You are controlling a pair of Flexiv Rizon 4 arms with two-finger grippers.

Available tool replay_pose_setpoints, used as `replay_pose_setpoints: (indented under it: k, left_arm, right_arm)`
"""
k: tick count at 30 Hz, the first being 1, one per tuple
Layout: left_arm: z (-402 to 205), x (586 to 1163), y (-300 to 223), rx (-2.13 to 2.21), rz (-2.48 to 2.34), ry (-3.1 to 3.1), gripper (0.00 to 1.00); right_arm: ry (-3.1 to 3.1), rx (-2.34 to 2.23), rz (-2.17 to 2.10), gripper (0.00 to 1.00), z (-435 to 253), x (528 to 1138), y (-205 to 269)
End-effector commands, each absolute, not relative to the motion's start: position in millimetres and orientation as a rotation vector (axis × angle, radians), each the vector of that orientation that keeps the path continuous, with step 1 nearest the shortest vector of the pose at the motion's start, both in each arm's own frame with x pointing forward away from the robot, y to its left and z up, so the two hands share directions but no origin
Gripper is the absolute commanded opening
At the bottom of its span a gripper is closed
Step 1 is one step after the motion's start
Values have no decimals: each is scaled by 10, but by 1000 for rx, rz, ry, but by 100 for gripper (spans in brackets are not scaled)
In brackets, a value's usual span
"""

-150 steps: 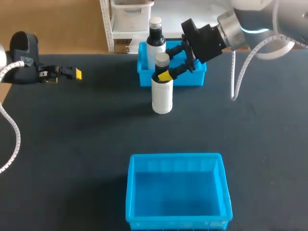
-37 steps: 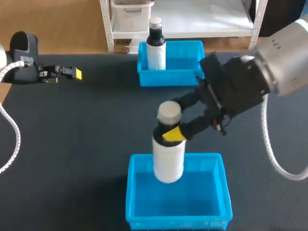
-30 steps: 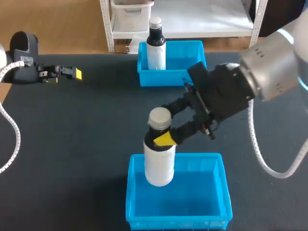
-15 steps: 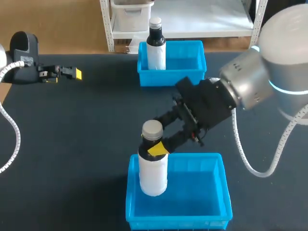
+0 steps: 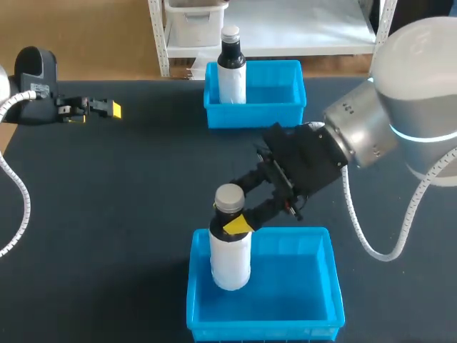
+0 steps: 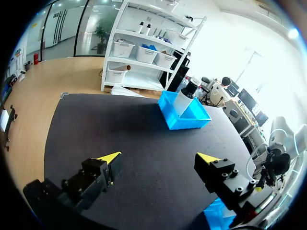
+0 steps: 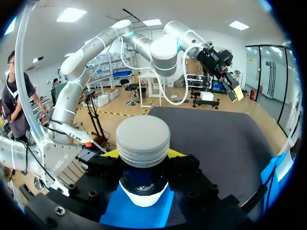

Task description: Pick up the bottle, and place it in the far bin if it is heavy, or in the near bin if it is light.

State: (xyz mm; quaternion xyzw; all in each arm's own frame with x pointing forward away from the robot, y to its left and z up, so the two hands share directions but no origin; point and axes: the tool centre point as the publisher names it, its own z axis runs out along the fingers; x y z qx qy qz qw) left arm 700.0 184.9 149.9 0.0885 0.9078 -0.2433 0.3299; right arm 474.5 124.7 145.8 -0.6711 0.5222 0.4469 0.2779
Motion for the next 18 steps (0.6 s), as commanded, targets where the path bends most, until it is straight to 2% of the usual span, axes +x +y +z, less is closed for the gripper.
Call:
replay_pose_setpoints:
  k: [1, 12, 13, 15, 16, 18]
  left_arm:
    - [1499, 7000, 1849, 231, -636, 2374, 100]
    - [1499, 7000, 1849, 231, -636, 2374, 100]
    - [1499, 7000, 1849, 231, -636, 2374, 100]
    - [1499, 7000, 1849, 231, -636, 2374, 100]
    - [1499, 7000, 1849, 231, -636, 2374, 100]
    - [1499, 7000, 1849, 231, -636, 2374, 100]
  right_arm:
    - [1400, -1805, 1197, 0, 1424, 4750, 1250]
    - [1401, -1827, 1197, 0, 1351, 4737, 1256]
    - [1401, -1828, 1197, 4, 1347, 4736, 1255]
    - [1402, -1831, 1195, 26, 1343, 4736, 1255]
    - [1402, -1833, 1195, 30, 1342, 4735, 1255]
    - [1402, -1836, 1194, 46, 1340, 4734, 1255]
